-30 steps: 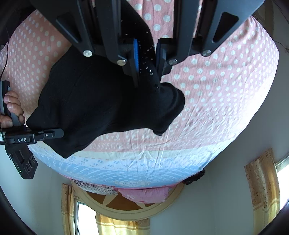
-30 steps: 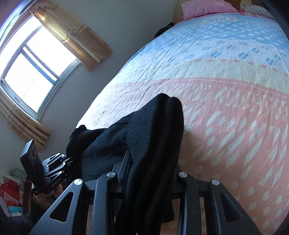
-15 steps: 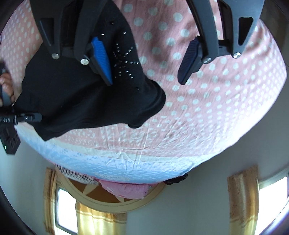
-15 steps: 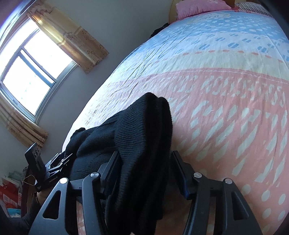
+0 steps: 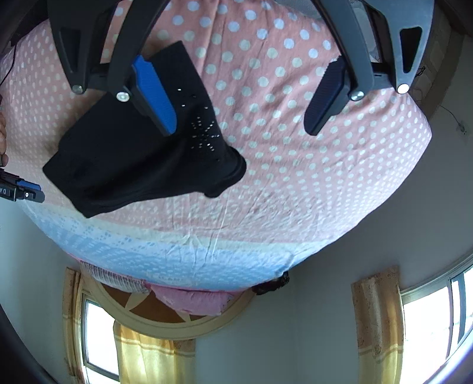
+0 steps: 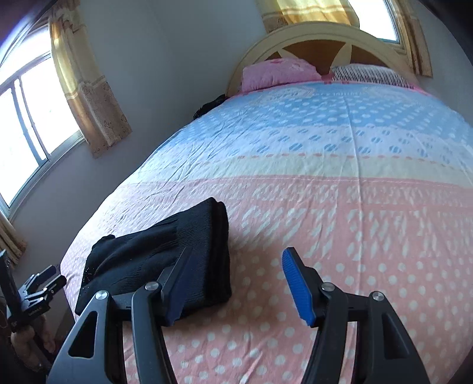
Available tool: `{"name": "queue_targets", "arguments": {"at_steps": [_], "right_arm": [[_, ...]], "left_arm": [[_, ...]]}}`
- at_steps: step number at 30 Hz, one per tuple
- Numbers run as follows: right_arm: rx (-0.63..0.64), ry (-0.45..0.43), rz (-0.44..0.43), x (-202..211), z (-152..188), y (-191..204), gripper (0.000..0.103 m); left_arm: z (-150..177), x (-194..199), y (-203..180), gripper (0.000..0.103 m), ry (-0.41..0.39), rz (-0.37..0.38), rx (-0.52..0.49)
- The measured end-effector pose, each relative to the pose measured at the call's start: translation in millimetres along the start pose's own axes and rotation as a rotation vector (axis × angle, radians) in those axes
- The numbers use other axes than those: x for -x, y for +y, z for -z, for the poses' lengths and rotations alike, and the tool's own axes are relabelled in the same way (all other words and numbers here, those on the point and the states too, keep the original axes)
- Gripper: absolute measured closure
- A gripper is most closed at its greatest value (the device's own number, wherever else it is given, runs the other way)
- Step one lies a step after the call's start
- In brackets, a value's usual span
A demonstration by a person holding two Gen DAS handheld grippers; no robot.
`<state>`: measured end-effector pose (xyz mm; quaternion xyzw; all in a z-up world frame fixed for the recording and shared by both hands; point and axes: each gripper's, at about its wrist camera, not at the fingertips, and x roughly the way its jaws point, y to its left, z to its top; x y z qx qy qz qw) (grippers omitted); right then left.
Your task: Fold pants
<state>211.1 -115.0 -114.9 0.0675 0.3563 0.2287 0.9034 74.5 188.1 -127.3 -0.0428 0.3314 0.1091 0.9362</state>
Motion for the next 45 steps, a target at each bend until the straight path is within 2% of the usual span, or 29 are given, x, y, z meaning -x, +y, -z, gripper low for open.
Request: {"name": "queue_targets", "arguments": {"at_steps": [6,10,12,16,29,45], "right_arm": [[0.122,-0.124,0.03,73.6,19.0,58.3,0.041],[0.2,-0.209,0.057,114.4,32.4,95.6,0.032],[0.23,-0.231,0.083,125.4,35.9,107.1,0.031],[0.239,-0.246,0.074,138.2,39.5,117.8,0.031],[0.234,-0.279,0.082,160.0,48.5,117.1,0.031],[0.225,-0.277,0.07,157.9,49.5,115.0,0.031]], "left_arm": [[-10.4,56.3,-15.5,0.01,-0.121,0.051,0.008],[-17.8,85.4,-22.4,0.008,-0.202,0.081,0.029],[-20.6,96.7,-22.9,0.007,-0.236,0.091,0.043],[-23.4,114.8,-25.1,0.003,-0.288,0.107,0.046],[-23.4,126.4,-33.7,0.003,-0.316,0.109,0.035],[-20.2,122.3,-40.6,0.0,-0.301,0.093,0.019]]}}
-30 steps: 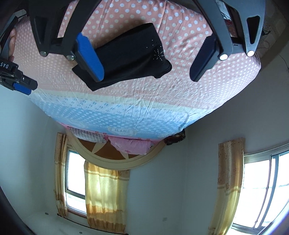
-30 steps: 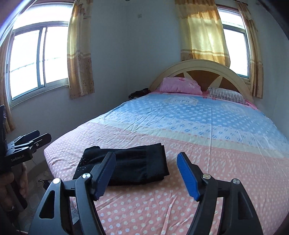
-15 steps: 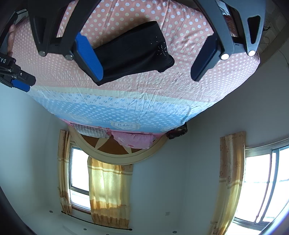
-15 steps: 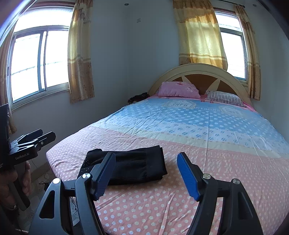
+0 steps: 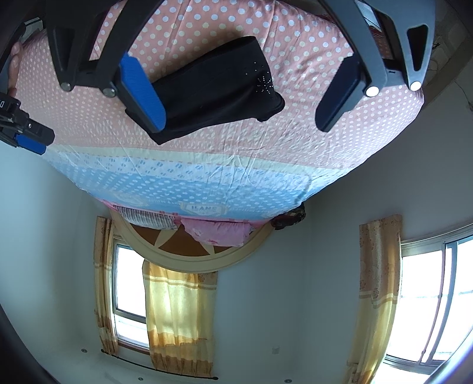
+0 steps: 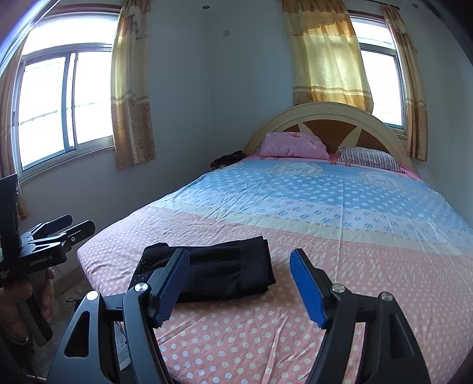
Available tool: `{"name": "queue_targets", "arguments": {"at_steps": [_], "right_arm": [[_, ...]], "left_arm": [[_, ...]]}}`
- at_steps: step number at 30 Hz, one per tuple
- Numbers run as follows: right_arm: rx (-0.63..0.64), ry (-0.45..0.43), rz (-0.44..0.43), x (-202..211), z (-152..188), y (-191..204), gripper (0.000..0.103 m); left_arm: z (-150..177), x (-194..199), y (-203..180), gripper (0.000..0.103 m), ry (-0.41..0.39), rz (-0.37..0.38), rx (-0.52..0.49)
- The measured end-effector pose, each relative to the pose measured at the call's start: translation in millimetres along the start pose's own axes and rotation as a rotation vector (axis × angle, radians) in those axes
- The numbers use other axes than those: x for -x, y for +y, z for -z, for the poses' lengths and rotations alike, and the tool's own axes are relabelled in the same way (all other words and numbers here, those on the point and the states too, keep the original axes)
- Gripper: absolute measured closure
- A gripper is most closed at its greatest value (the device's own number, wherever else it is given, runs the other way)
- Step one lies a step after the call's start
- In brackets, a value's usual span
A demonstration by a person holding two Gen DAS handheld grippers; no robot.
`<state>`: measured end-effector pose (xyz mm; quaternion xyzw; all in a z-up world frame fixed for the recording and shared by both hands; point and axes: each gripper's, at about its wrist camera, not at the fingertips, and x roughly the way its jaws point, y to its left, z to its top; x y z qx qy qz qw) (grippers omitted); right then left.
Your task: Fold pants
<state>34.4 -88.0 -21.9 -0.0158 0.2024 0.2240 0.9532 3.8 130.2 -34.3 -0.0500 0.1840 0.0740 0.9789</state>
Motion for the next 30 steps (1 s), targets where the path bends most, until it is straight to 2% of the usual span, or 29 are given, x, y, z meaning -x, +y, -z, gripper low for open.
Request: {"name": "queue_targets", "arguments": {"at_steps": [3,6,14,30], "right_arm": [[-0.003,-0.007,0.001,1.6,-0.3,-0.1,0.031],[-0.005,-0.015,0.003,3.2,0.4,-0.5,0.031],[-0.006,-0.012,0.002,3.7,3.1,-1.2,0.031],[-0.01,0.012,0.009,1.1,13.2,-8.0,0.031]], "left_arm": [[-0.2,-0.4,-2.1,0.0,0.005,-0.012,-0.008],[-1.2,0.1,-5.2,0.0,0.016,0.009,-0.021],[-0.6,2.3,-15.1,0.0,0.009,-0.023,-0.067],[6.7,-2.8,-16.7,0.0,0.014,-0.046,-0.09]]}}
